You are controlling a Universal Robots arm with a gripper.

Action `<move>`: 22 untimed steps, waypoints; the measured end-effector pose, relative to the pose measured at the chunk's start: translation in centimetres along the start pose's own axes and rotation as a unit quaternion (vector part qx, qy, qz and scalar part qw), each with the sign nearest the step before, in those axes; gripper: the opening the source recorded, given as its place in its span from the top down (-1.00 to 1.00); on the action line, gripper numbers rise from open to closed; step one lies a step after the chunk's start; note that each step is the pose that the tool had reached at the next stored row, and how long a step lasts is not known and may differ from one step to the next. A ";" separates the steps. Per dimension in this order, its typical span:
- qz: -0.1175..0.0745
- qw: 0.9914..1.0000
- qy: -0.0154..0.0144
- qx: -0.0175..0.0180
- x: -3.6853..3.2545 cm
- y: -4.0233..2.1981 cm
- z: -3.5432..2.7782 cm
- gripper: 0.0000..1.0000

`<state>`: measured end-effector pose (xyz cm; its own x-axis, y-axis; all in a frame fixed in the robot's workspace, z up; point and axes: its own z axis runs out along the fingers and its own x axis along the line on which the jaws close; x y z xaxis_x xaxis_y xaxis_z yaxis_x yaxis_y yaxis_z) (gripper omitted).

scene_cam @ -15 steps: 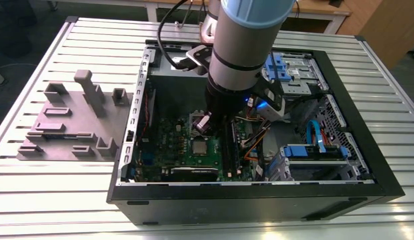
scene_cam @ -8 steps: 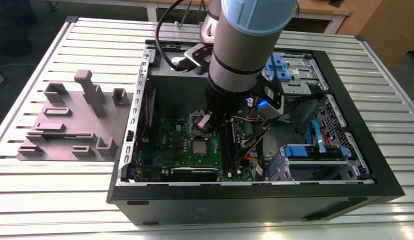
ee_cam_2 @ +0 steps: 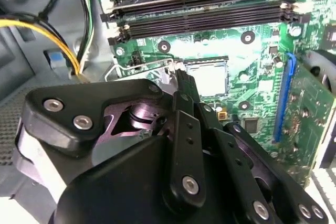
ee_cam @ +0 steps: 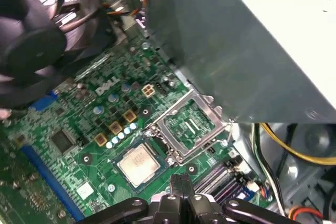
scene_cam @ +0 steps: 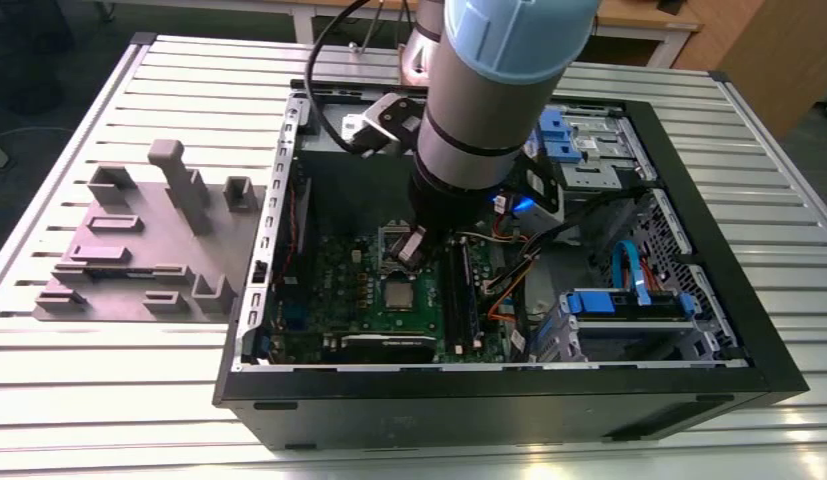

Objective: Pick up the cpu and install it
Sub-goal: 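Close the cpu cover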

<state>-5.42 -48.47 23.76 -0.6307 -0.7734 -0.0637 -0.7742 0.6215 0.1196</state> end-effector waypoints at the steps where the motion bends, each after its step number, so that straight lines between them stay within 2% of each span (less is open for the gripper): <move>1: -0.002 1.000 -0.003 -0.003 0.00 -0.01 0.02 0.80; 2: -0.003 1.000 -0.010 -0.008 0.00 -0.01 0.03 0.80; 3: -0.005 1.000 -0.015 -0.012 0.00 -0.01 0.03 0.80; 4: -0.007 1.000 -0.018 -0.015 0.00 -0.01 0.05 0.80; 5: -0.009 1.000 -0.019 -0.016 -0.05 -0.06 0.12 0.80; 9: -0.009 1.000 -0.020 -0.016 -0.71 -0.60 0.57 0.80; 11: -0.013 1.000 -0.020 -0.017 -0.81 -0.63 0.77 0.80; 14: -0.038 0.999 -0.017 -0.019 -0.80 -0.66 1.05 0.80; 15: -0.043 0.999 -0.016 -0.020 -0.79 -0.67 1.11 0.80; 16: -0.045 0.999 -0.019 -0.022 -0.80 -0.69 1.13 0.80; 19: -0.048 0.998 -0.036 -0.035 -0.91 -0.79 1.17 0.80; 20: -0.049 0.997 -0.040 -0.038 -0.92 -0.80 1.19 0.80; 22: -0.052 0.997 -0.047 -0.043 -0.93 -0.81 1.26 0.80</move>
<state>-4.27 -48.10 22.48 -0.5520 -0.8160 -0.1714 -0.8311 0.5218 0.1925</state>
